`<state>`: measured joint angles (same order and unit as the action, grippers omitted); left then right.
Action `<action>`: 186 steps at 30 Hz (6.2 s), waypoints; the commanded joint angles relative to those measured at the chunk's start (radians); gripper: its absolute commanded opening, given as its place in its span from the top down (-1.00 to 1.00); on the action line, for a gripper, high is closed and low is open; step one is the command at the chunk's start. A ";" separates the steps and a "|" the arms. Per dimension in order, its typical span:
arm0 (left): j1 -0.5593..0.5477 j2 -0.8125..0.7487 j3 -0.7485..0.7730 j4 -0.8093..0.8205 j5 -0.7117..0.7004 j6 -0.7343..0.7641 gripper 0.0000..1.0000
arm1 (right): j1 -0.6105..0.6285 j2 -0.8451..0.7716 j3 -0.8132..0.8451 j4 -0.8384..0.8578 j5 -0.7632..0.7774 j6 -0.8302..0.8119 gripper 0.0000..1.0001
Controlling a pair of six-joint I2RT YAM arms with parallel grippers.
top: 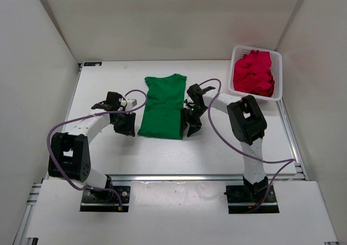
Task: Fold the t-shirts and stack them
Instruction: Grab one side of the 2/3 rectangular tshirt with both arms, then fold the long partially folded tshirt into a neat square
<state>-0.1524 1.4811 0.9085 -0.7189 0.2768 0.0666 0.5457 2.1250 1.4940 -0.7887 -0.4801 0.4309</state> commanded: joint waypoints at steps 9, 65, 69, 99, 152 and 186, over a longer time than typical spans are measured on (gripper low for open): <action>-0.085 0.033 -0.022 0.182 -0.021 -0.099 -0.11 | 0.020 -0.082 -0.084 0.052 0.003 0.068 -0.02; -0.280 0.007 0.398 -0.619 0.021 0.340 1.00 | 0.063 -0.362 0.118 -0.397 0.081 -0.121 0.99; -0.236 0.039 0.487 -0.619 0.050 0.325 1.00 | 0.043 -0.245 0.343 -0.415 0.080 -0.132 0.99; -0.033 0.551 1.027 -0.327 0.110 0.137 1.00 | -0.171 0.351 0.988 -0.313 -0.120 0.002 1.00; -0.099 0.756 1.178 -0.011 -0.053 0.044 -0.59 | -0.224 0.616 1.294 -0.248 0.129 0.120 1.00; -0.085 0.289 0.293 0.211 0.030 -0.059 -0.33 | -0.115 -0.550 -0.488 0.845 0.158 -0.083 -0.26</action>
<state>-0.2348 1.7573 1.1725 -0.5663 0.2787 0.0349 0.4175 1.5646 0.9630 -0.1253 -0.2317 0.4011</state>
